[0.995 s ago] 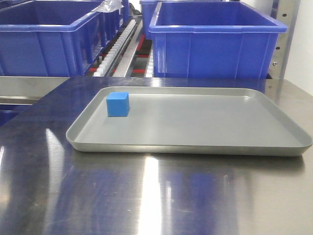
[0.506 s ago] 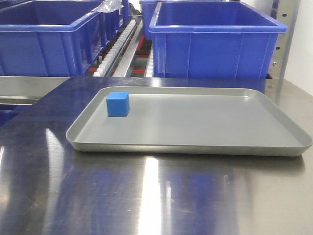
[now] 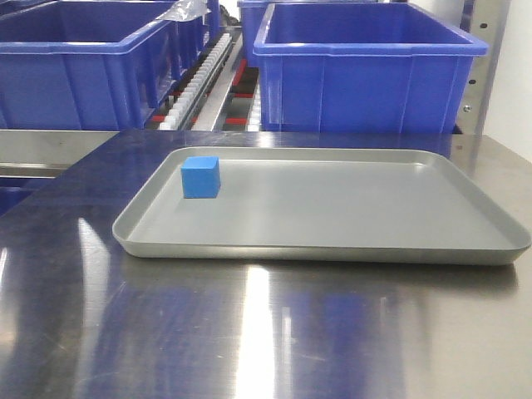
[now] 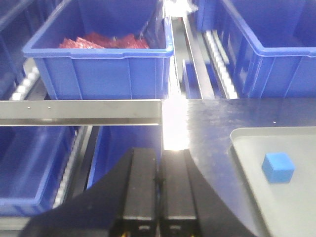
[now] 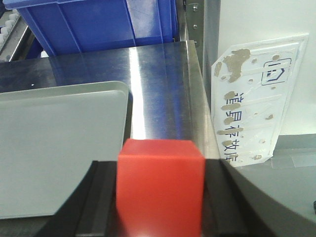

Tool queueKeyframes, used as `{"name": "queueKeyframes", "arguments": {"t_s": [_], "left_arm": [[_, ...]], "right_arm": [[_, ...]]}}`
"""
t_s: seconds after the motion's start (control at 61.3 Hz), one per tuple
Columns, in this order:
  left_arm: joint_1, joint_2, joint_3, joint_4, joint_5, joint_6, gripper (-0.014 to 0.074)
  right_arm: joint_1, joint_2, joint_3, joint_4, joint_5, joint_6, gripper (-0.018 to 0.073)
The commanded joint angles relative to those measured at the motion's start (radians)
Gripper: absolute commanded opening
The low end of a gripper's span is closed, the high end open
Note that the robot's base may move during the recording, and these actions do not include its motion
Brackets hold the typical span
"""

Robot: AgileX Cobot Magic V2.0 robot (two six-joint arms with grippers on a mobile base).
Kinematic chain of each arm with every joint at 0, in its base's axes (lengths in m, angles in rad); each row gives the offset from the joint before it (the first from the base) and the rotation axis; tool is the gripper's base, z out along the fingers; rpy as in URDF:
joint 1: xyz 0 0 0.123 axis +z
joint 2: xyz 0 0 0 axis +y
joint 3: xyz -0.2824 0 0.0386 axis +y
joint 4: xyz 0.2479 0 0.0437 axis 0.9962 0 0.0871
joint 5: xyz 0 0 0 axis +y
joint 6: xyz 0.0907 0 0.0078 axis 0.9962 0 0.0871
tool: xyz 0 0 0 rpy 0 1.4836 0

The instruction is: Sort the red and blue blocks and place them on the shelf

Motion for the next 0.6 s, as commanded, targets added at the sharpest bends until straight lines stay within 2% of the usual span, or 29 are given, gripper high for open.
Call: {"name": "queueKeyframes", "arguments": {"t_s": [0.0, 0.098, 0.261, 0.392, 0.587], "left_arm": [[-0.026, 0.150, -0.150, -0.002, 0.027, 0.002, 0.0138], [-0.060, 0.297, -0.241, -0.011, 0.085, 0.002, 0.0138], [-0.103, 0.440, -0.283, -0.026, 0.113, 0.002, 0.0138], [-0.109, 0.482, -0.285, -0.053, 0.049, 0.002, 0.0138], [-0.109, 0.489, -0.281, -0.051, 0.063, 0.002, 0.0138]], "right_arm": [[-0.006, 0.002, -0.029, -0.004, -0.093, -0.002, 0.0057], [-0.006, 0.002, -0.029, -0.004, -0.093, -0.002, 0.0057], [-0.006, 0.002, -0.029, -0.004, -0.093, -0.002, 0.0057], [-0.006, 0.002, -0.029, -0.004, -0.093, -0.002, 0.0057], [-0.006, 0.002, -0.029, -0.004, -0.093, -0.002, 0.0057]]}}
